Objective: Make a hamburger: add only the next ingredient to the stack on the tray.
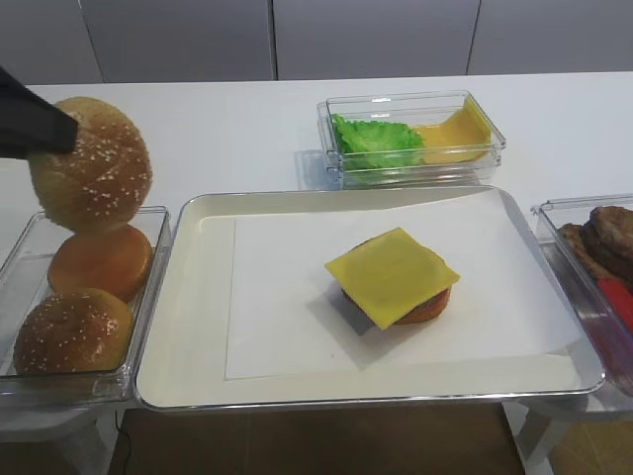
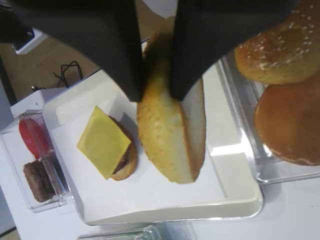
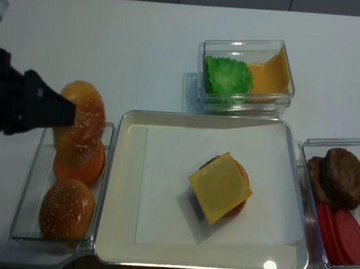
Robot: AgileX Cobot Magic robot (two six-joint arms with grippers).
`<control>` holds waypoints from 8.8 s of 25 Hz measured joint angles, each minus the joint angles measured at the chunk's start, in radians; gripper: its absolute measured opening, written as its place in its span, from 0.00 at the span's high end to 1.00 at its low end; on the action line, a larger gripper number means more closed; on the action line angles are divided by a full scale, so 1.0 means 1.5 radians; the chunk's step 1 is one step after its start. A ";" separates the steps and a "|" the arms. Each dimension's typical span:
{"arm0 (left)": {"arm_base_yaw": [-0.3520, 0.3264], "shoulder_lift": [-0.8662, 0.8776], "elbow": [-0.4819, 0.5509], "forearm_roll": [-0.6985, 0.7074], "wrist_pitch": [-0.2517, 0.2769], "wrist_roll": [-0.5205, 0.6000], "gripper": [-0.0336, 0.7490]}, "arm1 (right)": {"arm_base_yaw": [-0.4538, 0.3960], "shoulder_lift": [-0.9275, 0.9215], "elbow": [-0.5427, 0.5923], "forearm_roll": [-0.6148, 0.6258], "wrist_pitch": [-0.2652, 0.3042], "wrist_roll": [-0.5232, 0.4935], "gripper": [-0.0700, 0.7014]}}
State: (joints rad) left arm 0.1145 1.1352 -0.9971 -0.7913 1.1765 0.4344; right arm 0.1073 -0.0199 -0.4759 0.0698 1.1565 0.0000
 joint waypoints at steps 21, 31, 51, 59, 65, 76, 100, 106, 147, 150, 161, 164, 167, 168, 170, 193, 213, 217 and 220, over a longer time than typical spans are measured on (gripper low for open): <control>-0.383 0.175 0.000 -0.189 -0.282 -0.003 0.80 | 0.000 0.000 0.000 0.000 0.000 0.000 0.92; -0.412 0.276 0.000 -0.488 -0.306 0.175 0.80 | 0.000 0.000 0.000 0.000 0.000 0.000 0.92; -0.431 0.371 -0.001 -0.591 -0.287 0.228 0.81 | 0.000 0.000 0.000 0.000 0.000 0.000 0.92; -0.431 0.377 -0.001 -0.591 -0.285 0.229 0.81 | 0.000 0.000 0.000 0.000 0.000 0.000 0.92; -0.431 0.377 -0.001 -0.581 -0.281 0.229 0.81 | 0.000 0.000 0.000 0.000 0.000 0.000 0.91; -0.431 0.377 -0.001 -0.566 -0.291 0.225 0.81 | 0.000 0.000 0.000 0.000 0.000 0.000 0.92; -0.431 0.377 0.014 -0.551 -0.291 0.216 0.71 | 0.000 0.000 0.000 0.000 0.000 0.000 0.92; -0.431 0.377 0.015 -0.537 -0.299 0.216 0.61 | 0.000 0.000 0.000 0.000 0.000 0.000 0.92; -0.401 0.377 0.020 -0.539 -0.285 0.216 0.32 | 0.000 0.000 0.000 0.000 0.000 0.000 0.91; -0.407 0.377 0.020 -0.539 -0.286 0.216 0.32 | 0.000 0.000 0.000 0.000 0.000 0.000 0.92; -0.416 0.377 0.020 -0.536 -0.291 0.214 0.32 | 0.000 0.000 0.000 0.000 0.000 0.000 0.92; -0.416 0.377 0.020 -0.536 -0.291 0.214 0.32 | 0.000 0.000 0.000 0.000 0.000 0.000 0.92; -0.416 0.377 0.020 -0.535 -0.291 0.214 0.32 | 0.000 0.000 0.000 0.000 0.000 0.000 0.92; -0.416 0.377 0.020 -0.532 -0.292 0.214 0.32 | 0.000 0.000 0.000 0.000 0.000 0.000 0.92; -0.416 0.377 0.020 -0.518 -0.300 0.212 0.32 | 0.000 0.000 0.000 0.000 0.000 0.000 0.92; -0.256 0.134 0.020 0.158 -0.225 -0.180 0.32 | 0.000 0.000 0.000 0.000 0.000 0.000 0.92; -0.176 -0.191 0.020 0.531 0.005 -0.353 0.32 | 0.000 0.000 0.000 0.000 0.000 0.000 0.92; -0.176 -0.257 0.032 0.551 0.035 -0.354 0.32 | 0.000 0.000 0.000 0.000 0.000 0.000 0.92; -0.176 -0.308 0.059 0.557 0.045 -0.355 0.32 | 0.000 0.000 0.000 0.000 0.000 0.000 0.92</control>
State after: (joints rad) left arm -0.1492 0.6727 -0.9088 0.0447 1.2440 -0.0985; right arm 0.1073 -0.0199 -0.4759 0.0698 1.1565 0.0000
